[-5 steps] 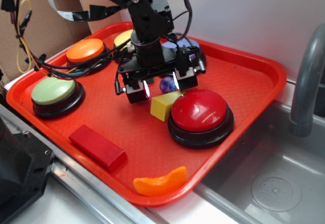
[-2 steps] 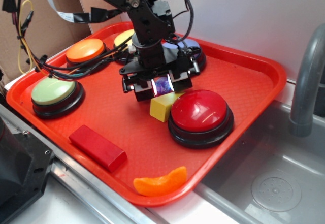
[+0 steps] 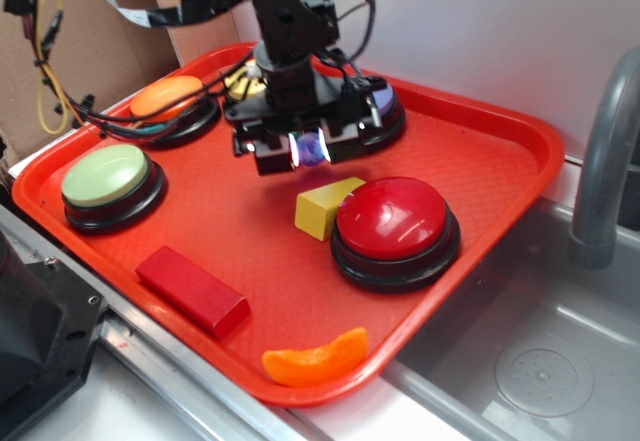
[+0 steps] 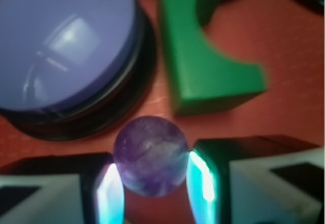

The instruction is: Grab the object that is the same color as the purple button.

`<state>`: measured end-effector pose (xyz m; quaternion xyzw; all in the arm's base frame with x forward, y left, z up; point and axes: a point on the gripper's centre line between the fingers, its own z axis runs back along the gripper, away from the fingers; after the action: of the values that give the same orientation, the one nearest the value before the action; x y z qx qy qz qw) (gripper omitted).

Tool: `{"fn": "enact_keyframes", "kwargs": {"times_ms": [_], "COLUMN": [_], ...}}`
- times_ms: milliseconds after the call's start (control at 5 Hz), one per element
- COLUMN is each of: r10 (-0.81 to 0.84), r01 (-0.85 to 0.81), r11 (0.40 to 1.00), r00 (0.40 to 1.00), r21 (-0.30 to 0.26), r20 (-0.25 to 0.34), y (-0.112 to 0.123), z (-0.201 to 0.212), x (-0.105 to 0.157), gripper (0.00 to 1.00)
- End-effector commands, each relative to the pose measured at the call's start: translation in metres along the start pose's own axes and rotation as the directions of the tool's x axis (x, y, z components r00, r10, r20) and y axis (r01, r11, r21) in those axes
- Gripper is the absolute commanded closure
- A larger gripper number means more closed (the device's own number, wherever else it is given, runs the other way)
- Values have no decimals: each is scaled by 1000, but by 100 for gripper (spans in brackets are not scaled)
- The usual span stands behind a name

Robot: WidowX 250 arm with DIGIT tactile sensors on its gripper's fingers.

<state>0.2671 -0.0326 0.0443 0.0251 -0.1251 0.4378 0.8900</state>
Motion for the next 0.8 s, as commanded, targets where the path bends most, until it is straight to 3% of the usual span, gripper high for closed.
{"fn": "enact_keyframes", "kwargs": {"times_ms": [0, 200, 600], "r10": [-285, -468, -581], "r01": [283, 467, 570], "r11": [958, 884, 812], "r00": [958, 882, 808], "r21": [-45, -31, -123], "r20": [-29, -58, -95], "y": [13, 33, 71], "z": [92, 122, 151], "x": [52, 61, 55], "gripper": [100, 100, 100]}}
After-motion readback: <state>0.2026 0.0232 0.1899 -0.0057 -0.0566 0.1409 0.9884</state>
